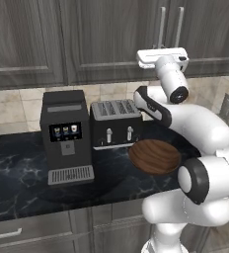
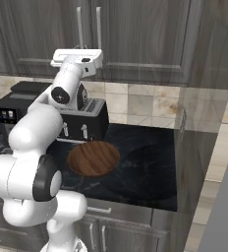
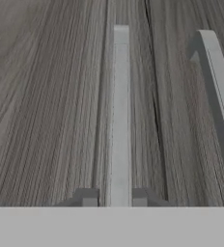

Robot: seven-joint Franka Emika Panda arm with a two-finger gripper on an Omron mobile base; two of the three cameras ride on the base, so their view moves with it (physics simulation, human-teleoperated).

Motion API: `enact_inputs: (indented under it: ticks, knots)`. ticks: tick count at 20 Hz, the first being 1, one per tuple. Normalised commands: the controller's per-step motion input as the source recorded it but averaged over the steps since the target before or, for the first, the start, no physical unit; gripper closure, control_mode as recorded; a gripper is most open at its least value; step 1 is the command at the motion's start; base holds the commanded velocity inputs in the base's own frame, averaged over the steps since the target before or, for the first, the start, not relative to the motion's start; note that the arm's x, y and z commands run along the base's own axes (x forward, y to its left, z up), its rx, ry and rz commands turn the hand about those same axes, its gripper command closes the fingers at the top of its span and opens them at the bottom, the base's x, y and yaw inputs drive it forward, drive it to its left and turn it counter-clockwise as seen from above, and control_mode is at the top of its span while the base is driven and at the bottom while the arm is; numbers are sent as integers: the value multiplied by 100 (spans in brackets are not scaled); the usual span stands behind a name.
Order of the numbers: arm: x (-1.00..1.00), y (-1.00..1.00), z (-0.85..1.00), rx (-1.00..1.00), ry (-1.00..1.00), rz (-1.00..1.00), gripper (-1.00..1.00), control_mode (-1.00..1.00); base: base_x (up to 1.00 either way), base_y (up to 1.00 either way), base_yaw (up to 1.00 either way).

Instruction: Open the cabinet. Pick the kiwi and banana from the cabinet and place them into the bowl. Then close the cabinet.

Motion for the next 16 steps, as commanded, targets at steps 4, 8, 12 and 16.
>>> enact_inputs:
  ticks: [4,8,12,16]
  knots:
    - [-1,0,0,0,0,0,100,-100,0,0,0]
    - [-28,0,27,0,-2,0,100,-100,0,0,0]
    - [-58,20,63,0,0,0,100,-100,0,0,0]
    - [-90,36,67,0,0,0,100,-100,0,0,0]
